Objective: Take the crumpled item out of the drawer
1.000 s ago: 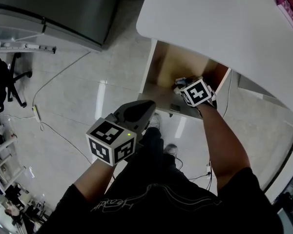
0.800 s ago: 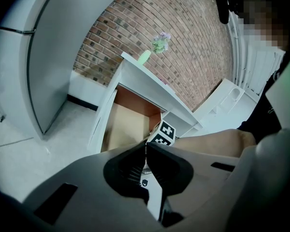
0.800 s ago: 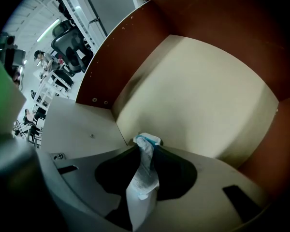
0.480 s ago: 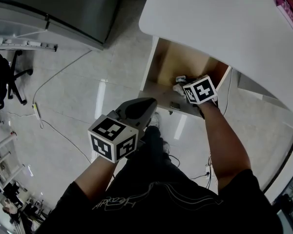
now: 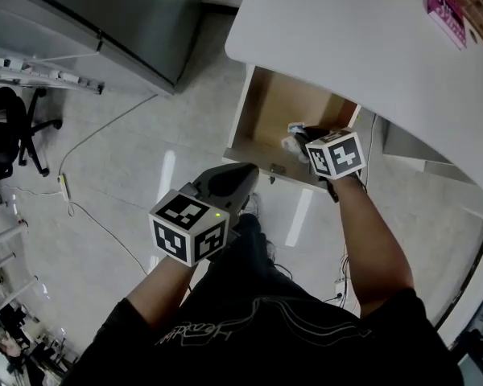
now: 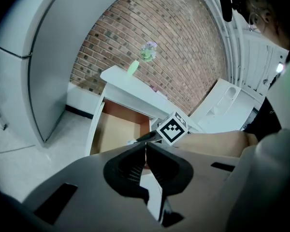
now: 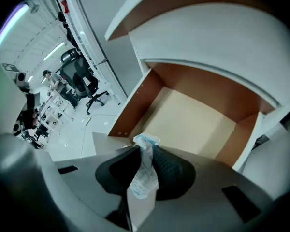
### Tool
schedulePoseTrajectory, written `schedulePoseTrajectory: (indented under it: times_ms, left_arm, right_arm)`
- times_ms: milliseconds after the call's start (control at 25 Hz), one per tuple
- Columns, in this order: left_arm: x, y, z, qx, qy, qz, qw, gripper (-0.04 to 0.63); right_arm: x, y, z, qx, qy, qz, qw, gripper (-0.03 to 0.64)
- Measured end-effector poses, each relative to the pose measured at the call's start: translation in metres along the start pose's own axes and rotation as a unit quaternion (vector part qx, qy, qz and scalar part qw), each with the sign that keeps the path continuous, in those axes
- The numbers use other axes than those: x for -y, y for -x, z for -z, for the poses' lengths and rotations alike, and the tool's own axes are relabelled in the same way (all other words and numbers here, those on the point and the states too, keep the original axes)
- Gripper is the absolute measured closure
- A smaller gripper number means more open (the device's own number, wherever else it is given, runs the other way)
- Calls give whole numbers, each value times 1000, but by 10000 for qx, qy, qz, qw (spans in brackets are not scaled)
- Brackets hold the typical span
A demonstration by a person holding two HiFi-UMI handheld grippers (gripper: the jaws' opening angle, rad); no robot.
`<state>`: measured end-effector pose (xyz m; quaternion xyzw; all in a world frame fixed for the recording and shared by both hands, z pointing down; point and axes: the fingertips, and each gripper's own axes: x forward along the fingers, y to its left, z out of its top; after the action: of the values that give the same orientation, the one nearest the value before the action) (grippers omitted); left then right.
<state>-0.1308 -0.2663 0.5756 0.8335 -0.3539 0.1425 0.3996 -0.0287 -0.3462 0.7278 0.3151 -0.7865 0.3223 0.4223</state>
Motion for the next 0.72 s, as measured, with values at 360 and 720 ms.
schedulePoseTrajectory:
  times_ms: [360, 720]
  left_arm:
    - [88, 57, -20, 408, -276, -65, 9988, 569]
    - [204, 127, -29, 854, -697, 92, 9939, 569]
  right_arm:
    - [-43, 142, -17, 961, 197, -54, 9952, 515]
    - [-115, 311, -6, 2102, 628, -31, 9756, 515]
